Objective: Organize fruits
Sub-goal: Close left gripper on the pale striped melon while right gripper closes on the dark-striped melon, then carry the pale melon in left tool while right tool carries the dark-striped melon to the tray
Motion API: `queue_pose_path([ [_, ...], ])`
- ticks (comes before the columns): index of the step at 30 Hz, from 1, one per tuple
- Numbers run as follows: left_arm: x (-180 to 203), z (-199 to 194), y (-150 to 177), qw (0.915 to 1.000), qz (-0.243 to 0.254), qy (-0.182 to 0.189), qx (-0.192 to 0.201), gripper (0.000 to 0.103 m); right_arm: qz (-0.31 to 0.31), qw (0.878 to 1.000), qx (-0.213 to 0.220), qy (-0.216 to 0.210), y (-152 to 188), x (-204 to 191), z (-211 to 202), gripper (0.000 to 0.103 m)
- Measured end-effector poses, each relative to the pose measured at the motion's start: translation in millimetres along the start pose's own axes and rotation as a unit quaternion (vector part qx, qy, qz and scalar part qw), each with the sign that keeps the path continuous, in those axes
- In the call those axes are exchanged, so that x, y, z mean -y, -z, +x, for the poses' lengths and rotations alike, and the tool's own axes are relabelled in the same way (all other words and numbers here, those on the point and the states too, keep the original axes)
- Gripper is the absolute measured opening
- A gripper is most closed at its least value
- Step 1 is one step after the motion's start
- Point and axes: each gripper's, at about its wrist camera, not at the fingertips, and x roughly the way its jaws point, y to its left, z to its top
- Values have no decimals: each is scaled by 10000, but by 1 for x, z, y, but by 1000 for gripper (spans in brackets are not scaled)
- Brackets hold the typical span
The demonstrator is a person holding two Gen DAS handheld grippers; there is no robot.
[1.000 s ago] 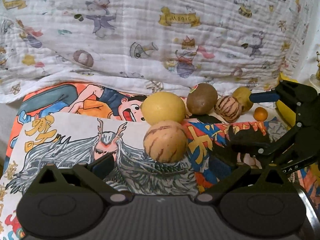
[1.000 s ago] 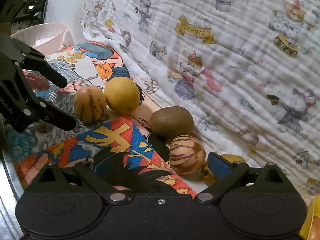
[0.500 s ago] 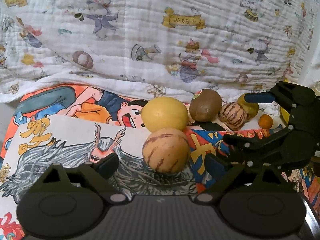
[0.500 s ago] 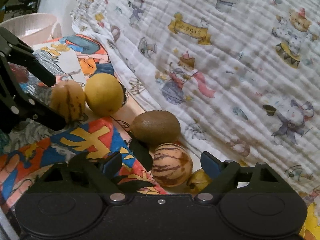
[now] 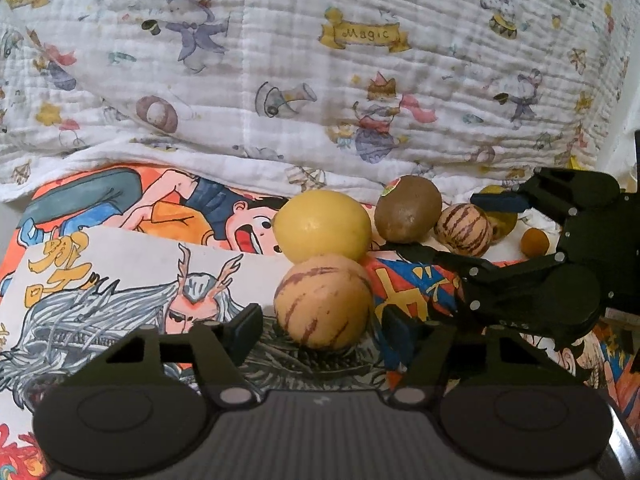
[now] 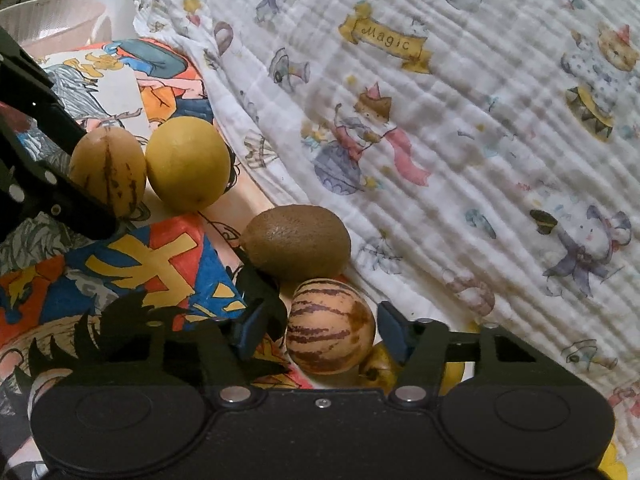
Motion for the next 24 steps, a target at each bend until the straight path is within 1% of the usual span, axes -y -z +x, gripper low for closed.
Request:
queue_pose_path([
  [1,0,0,0,10000,-1,-6,3,64,-28,10000,-30,66,0,-1,0,53],
  [3,0,1,-1,10000,-20,-14,5,60,-191,9995,-86,252,1,-6,2,49],
  [4,0,1,-1,10000,-48,-3,7,58,-250,9992,-75,289,2,-8,2,49],
  [6,0,2,-1,10000,-83,2,6,58,-254,9991,-67,324,2,-10,3,49],
  [10,-3,-1,2,9999,-83,139,10,58,-185,9994,0,304,4,-11,-3,48],
  [14,-3,-8,6,9997,-89,217,-12,57,-152,9995,143,240,6,-17,-19,48],
  [18,1,-19,8,9997,-47,235,20,57,-336,9986,336,233,8,-28,-38,48],
  [24,8,-40,11,9997,-33,235,87,57,-459,9976,502,125,10,-41,-60,48],
])
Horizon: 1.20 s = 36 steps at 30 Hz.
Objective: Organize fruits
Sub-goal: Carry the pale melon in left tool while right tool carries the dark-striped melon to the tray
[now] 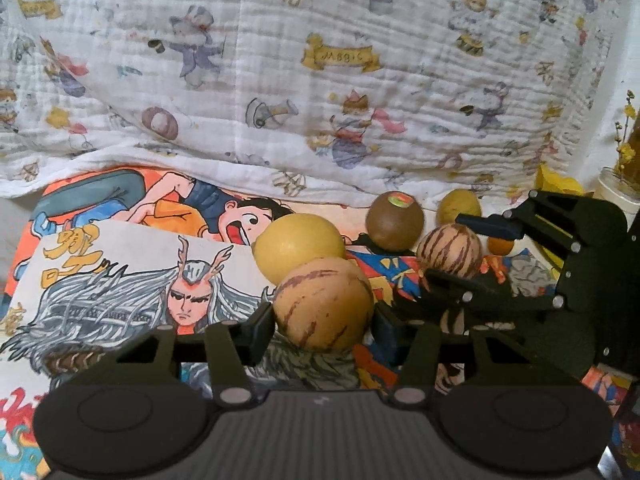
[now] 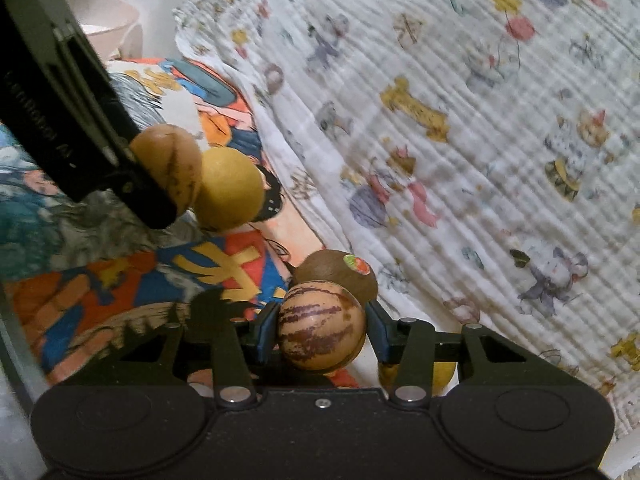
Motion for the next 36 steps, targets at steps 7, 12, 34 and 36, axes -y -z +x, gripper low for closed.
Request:
queue_pose_path([
  [7,7,-29,9,10000,19,18,89,57,-79,9994,298,-157,3,-17,-38,48],
  [12,5,-54,22,9999,43,2,95,57,-76,9978,509,-419,4,-37,-72,48],
  [34,6,-110,78,9989,255,-147,-369,57,191,9846,458,-1677,10,-88,-124,48],
  [36,6,-109,80,9988,215,-157,-416,57,208,9843,427,-1701,11,-88,-123,48],
])
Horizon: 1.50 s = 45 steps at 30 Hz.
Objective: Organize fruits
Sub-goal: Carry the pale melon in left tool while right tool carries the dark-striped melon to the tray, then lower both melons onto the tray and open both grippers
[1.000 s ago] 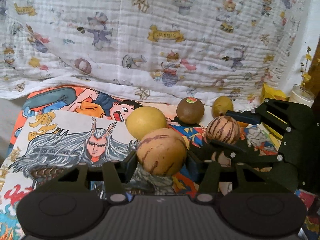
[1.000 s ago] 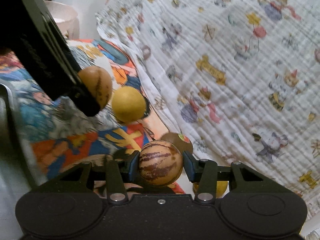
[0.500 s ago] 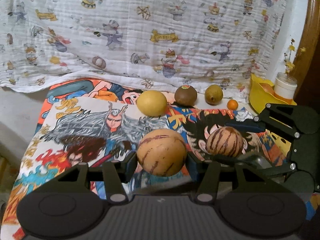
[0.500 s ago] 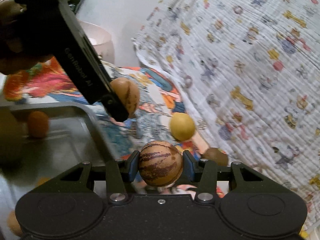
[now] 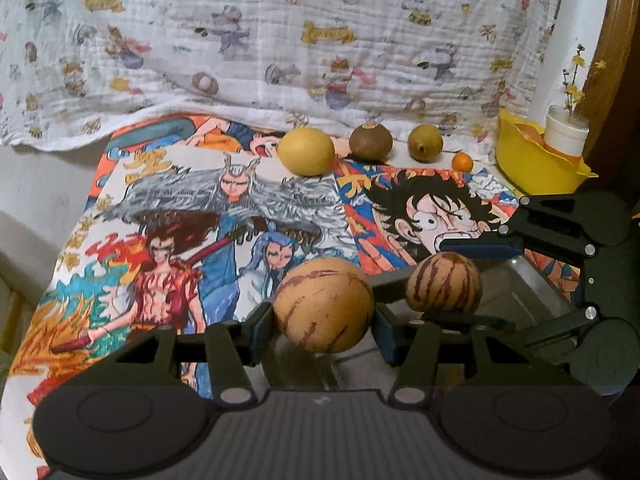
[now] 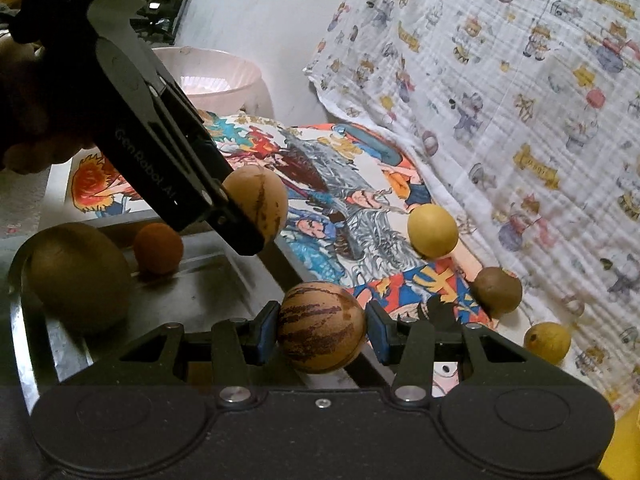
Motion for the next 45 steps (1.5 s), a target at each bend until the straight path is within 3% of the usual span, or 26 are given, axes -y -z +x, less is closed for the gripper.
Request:
queue_pose_path([
  [12,3,9,5,9994,-22,-33,-329,57,168,9995,-212,-134,3,3,6,48],
  [33,0,13,7,9983,-191,95,-549,59,383,9989,-252,-141,5,8,5,50],
  [38,1,1,4,9991,-227,51,-342,75,660,9974,-203,-182,4,15,-5,58],
  [45,6,-22,4,9996,-239,-14,-131,88,914,9955,-127,-209,6,21,-25,69],
])
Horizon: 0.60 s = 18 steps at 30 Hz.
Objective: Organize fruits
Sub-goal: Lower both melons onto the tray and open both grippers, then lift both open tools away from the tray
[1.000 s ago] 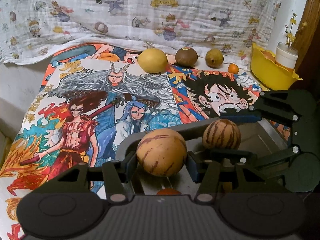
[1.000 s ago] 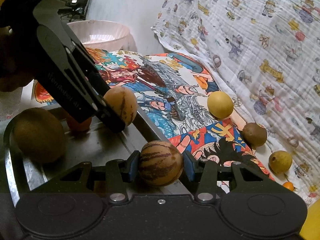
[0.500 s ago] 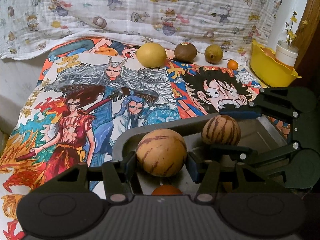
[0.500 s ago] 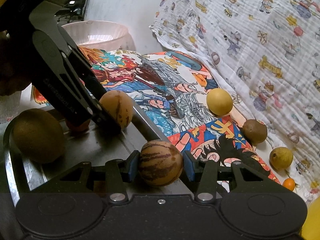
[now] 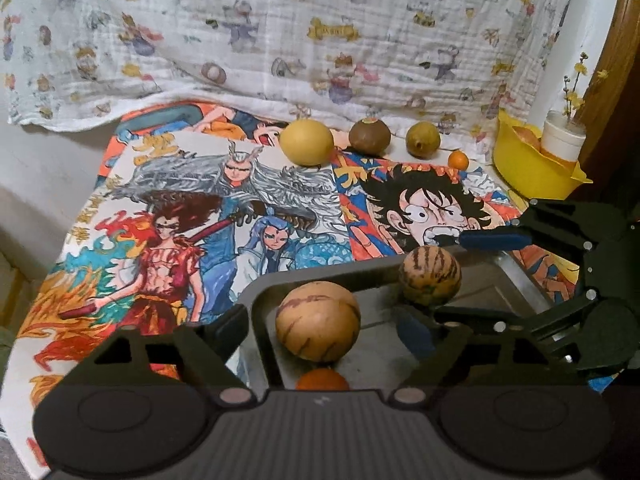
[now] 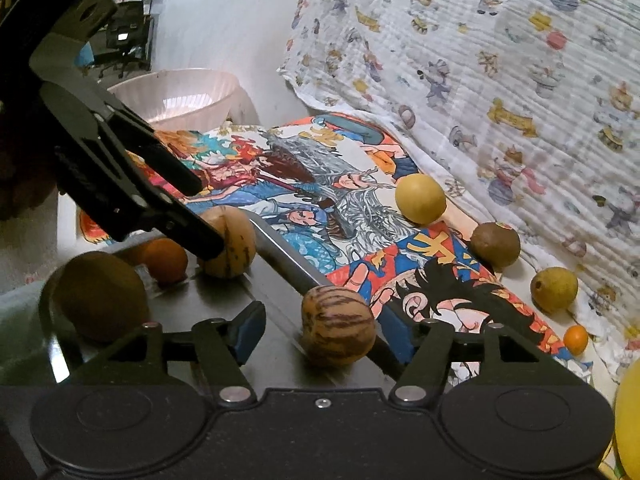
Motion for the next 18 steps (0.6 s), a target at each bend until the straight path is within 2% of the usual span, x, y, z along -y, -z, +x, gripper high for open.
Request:
queue_pose_path([
  [5,2,-20,8,9998,44,-139,138,101,165,9998,111,-69,3,-2,-17,82],
  [10,5,-40,21,9995,80,-194,223,102,223,9992,156,-292,9,-12,-34,93],
  [18,11,-65,51,9993,167,-244,224,102,69,9988,142,-463,23,-37,-60,99],
])
